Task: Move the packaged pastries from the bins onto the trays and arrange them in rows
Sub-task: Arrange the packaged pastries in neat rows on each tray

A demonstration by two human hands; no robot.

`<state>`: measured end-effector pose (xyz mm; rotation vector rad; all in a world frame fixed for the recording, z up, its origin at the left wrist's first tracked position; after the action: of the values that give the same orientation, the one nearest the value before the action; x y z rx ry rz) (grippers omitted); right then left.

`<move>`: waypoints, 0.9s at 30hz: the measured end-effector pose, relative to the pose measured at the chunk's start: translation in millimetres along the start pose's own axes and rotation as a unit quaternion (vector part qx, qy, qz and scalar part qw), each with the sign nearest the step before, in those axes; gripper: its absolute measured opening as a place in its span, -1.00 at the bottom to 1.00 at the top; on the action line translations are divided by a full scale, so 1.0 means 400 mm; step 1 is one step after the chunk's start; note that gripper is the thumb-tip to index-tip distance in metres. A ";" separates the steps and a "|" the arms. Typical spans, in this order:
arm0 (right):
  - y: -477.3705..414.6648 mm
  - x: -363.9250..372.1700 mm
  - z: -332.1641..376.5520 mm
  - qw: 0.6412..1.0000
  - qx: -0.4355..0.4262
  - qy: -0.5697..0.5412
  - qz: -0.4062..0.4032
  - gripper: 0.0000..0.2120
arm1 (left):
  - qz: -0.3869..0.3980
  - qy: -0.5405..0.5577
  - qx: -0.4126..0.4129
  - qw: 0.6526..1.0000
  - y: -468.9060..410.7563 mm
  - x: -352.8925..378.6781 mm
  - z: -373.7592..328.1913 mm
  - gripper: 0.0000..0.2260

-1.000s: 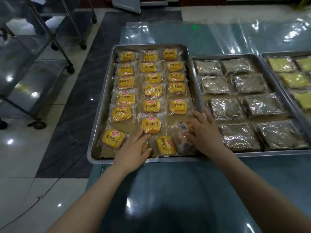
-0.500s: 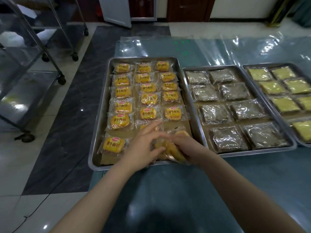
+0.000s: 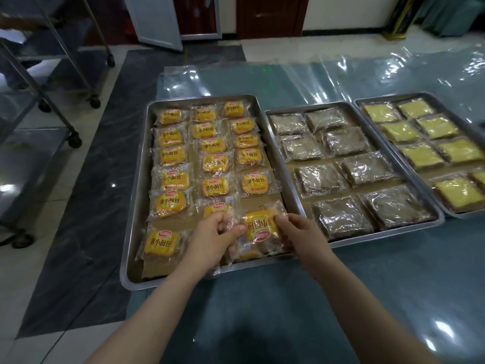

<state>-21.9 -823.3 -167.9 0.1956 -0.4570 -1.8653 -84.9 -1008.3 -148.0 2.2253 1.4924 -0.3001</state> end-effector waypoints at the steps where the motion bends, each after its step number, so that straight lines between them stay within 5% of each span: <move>1: 0.000 -0.010 -0.008 1.000 -0.003 -0.022 -0.019 -0.84 | 0.003 0.001 -0.002 1.000 -0.006 0.010 -0.001 -0.82; 6: -0.008 -0.018 -0.043 0.988 0.027 -0.153 -0.024 -0.57 | 0.007 0.026 -0.009 1.000 -0.045 0.057 -0.019 -0.86; 10: -0.035 -0.100 -0.021 0.976 -0.026 -0.185 -0.109 -0.61 | 0.035 -0.028 0.025 0.999 -0.080 0.093 -0.018 -0.96; 18: -0.092 -0.208 0.051 0.960 -0.106 -0.158 -0.204 -0.79 | 0.098 -0.335 0.062 0.935 -0.175 0.194 -0.005 -0.31; 21: -0.099 -0.216 0.048 0.961 -0.100 -0.150 -0.211 -0.79 | 0.087 -0.428 0.056 0.898 -0.190 0.219 -0.007 -0.29; 27: -0.103 -0.213 0.069 0.963 -0.115 -0.150 -0.191 -0.78 | 0.046 -0.164 0.011 0.985 -0.141 0.110 0.006 -0.71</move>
<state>-38.6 -726.1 -167.0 -0.1727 -0.4228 -2.3234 -119.3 -955.2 -181.7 2.1288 1.2123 -0.6220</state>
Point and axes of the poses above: each hand's wrist, its own y-axis away from the middle knuckle, its own x-axis out of the palm, z = x × y, the point moved 8 cm from there along -y, towards the middle knuckle, and after that the axes turned 5 degrees about -y, right-handed, at the moved point
